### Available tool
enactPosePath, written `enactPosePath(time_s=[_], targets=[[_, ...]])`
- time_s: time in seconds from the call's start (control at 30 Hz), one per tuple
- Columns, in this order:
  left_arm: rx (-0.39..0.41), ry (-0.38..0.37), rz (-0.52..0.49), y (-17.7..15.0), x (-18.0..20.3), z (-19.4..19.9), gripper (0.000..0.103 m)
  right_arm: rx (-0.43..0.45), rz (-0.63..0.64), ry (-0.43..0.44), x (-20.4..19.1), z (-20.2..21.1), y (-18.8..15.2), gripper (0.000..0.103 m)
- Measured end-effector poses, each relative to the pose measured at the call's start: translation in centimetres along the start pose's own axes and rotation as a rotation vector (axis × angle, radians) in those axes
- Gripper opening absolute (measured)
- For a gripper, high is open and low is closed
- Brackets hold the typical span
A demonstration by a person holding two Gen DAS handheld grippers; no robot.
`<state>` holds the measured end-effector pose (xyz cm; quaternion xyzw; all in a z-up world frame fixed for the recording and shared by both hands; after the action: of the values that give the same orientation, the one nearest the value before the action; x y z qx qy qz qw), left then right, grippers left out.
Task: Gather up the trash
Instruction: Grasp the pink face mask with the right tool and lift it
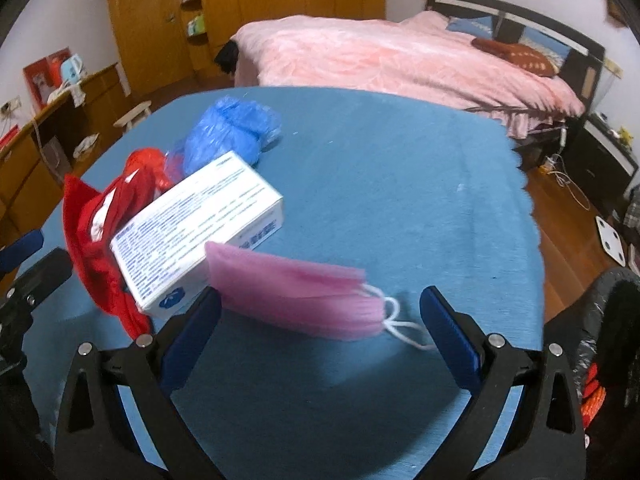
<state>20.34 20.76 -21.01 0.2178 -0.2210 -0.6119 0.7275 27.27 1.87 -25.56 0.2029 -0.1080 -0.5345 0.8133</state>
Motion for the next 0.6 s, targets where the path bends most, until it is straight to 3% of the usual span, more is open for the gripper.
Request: enactPosePath(time_s=[0.07,0.33,0.47,0.6], targets=[[-0.004,-0.003,0.0,-0.1,0.1,-0.2,0.091,-0.018,0.019,0.023,-0.3,-0.4,0.0,0.075],[-0.005,-0.013,-0.008,0.0,0.6,-0.2,0.091,-0.02,0.006,0.07,-0.3,0.0,-0.5,0.047],[-0.006,-0.015,-0.014,-0.2,1.0,-0.2,0.091,-0.024,0.0,0.094,-0.1,0.3,-0.7,0.02],[-0.008,-0.012,-0.017,-0.4,1.0,-0.3,0.089,-0.023,-0.006,0.111,-0.1,0.8,-1.2,0.013]])
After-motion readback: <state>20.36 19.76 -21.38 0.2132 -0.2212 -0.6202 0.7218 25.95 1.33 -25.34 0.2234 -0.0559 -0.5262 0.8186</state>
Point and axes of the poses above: each gripper's, at about its wrist camera, not at the fingertips, and z roughly against the way its jaws point, x to its right, y to its top, the point moved 7 cm from there along -z, roughly the way its jaws point, and after that the axes turned 13 degrees about -x, right-handed, at the moved point
